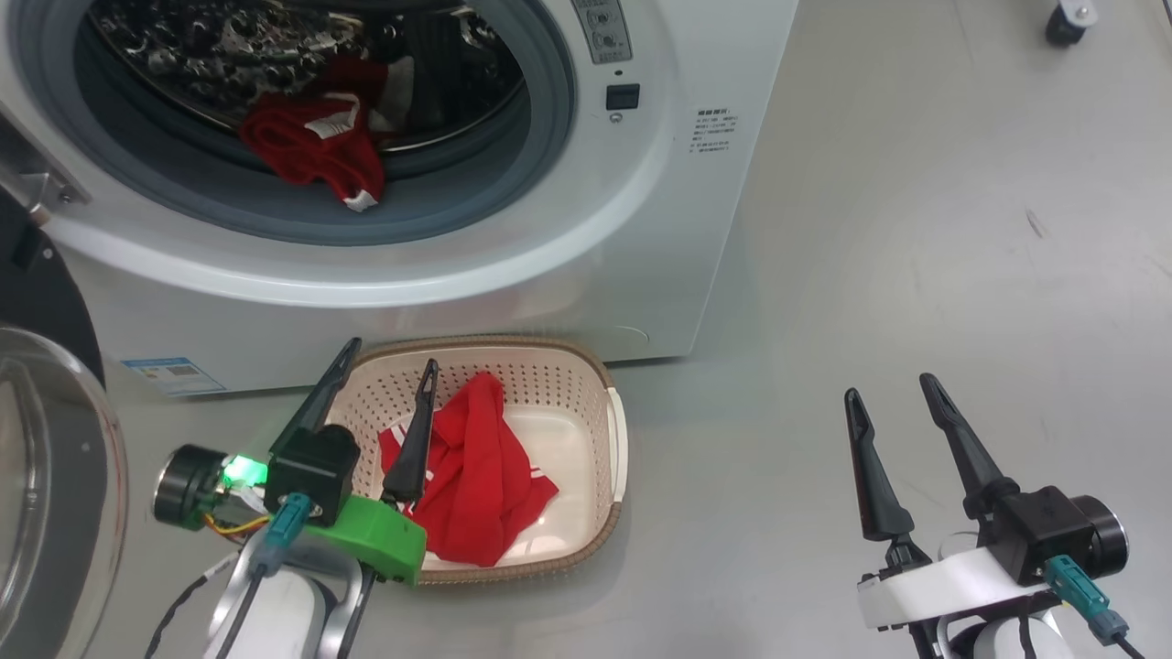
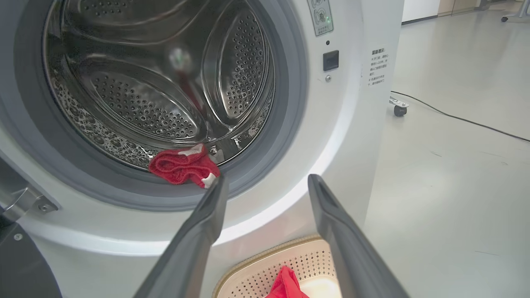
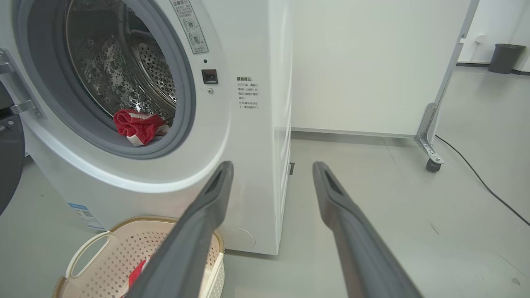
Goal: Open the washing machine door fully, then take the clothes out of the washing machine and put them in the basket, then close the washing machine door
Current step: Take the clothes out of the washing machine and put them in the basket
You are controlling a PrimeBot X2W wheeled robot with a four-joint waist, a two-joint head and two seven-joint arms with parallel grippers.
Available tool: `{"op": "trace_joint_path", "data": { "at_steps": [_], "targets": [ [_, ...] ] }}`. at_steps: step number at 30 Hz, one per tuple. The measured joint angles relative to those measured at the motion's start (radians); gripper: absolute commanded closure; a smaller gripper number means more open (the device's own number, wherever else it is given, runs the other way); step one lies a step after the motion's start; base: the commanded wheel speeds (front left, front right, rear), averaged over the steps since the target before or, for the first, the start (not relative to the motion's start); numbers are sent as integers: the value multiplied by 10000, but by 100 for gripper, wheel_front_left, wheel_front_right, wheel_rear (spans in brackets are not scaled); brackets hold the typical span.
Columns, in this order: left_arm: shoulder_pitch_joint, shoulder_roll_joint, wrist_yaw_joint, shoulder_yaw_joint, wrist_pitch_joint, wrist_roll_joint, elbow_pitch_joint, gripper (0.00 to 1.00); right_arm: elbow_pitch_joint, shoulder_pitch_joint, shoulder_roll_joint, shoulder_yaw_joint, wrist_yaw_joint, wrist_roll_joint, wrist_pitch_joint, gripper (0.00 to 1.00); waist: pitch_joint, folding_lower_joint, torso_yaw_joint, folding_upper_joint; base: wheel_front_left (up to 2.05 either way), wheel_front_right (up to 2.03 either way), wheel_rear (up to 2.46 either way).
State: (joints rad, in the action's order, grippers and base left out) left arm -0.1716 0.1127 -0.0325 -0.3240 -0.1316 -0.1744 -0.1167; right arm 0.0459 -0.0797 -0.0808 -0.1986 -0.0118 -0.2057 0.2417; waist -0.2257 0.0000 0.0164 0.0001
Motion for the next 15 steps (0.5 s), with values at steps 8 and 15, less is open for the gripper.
{"op": "trace_joint_path", "data": {
  "at_steps": [8,15],
  "targets": [
    [-1183,90,295,-38,527,100,-251,0,268,460,19,-69,2,50,2,0,-986,0,-367,0,0,0,0],
    [-2460,138,773,96,1461,-295,-928,0,353,1055,115,-199,17,38,12,0,-2030,0,-812,0,0,0,0]
  ]
}}
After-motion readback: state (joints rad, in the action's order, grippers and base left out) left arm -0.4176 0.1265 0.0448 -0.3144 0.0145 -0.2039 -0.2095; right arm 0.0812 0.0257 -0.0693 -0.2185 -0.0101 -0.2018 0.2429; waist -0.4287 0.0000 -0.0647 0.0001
